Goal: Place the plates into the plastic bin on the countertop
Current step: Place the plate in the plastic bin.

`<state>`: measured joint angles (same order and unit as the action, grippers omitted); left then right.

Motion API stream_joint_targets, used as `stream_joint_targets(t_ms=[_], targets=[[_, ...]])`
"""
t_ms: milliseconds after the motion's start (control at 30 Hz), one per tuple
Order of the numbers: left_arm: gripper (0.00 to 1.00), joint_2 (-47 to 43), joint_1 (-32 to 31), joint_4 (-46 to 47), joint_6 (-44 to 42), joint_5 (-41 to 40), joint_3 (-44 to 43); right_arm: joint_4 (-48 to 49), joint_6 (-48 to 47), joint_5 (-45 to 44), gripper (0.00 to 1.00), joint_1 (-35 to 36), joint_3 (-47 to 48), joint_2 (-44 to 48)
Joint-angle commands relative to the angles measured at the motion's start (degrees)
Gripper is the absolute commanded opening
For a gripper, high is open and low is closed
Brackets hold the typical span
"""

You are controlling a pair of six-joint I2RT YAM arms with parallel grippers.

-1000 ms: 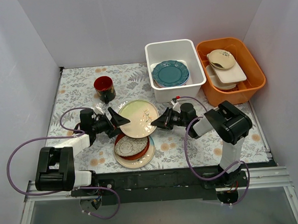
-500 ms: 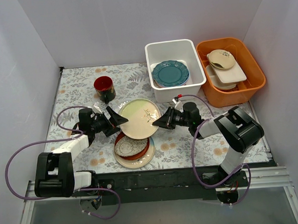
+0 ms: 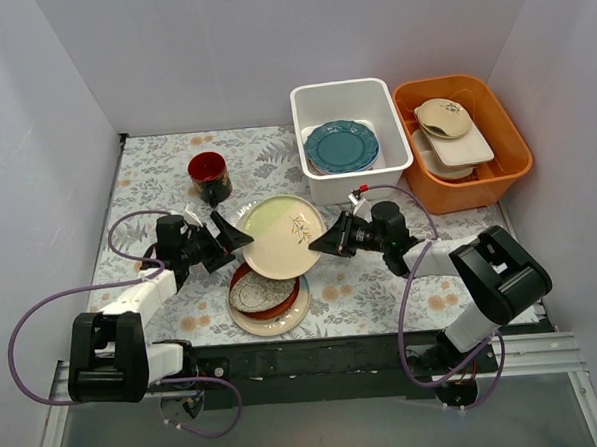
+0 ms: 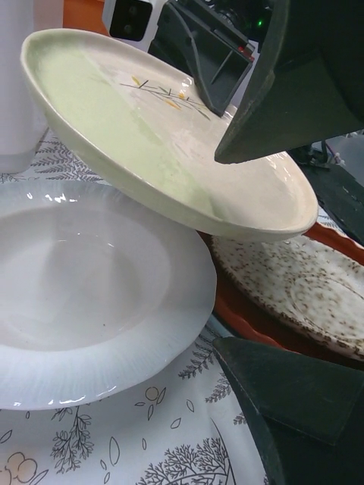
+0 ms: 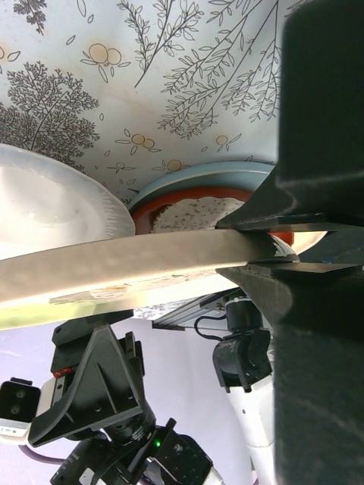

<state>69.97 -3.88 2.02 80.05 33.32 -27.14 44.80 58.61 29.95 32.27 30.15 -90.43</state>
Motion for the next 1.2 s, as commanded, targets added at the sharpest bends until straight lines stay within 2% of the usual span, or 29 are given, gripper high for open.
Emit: stream_joint_targets(t_ms=[0, 433, 933, 1167], targets=[[0.98, -2.2, -0.2, -1.7, -1.6, -2.2, -2.0, 5.7, -1.1, 1.0, 0.01, 0.2, 1.5, 4.7], [0.98, -9.1, -0.1, 2.9, 0.3, -0.5, 0.3, 0.5, -3.9, -0.2, 0.01, 0.2, 2.2, 8.3], [0.98, -10.4, -0.1, 3.5, 0.3, -0.3, 0.6, -1.6, -4.7, -0.2, 0.01, 0.2, 3.1, 9.6], [0.98, -12.5, -0.1, 4.6, 0.7, -0.5, 1.2, -5.6, -6.8, -1.0, 0.01, 0.2, 5.4, 11.7]])
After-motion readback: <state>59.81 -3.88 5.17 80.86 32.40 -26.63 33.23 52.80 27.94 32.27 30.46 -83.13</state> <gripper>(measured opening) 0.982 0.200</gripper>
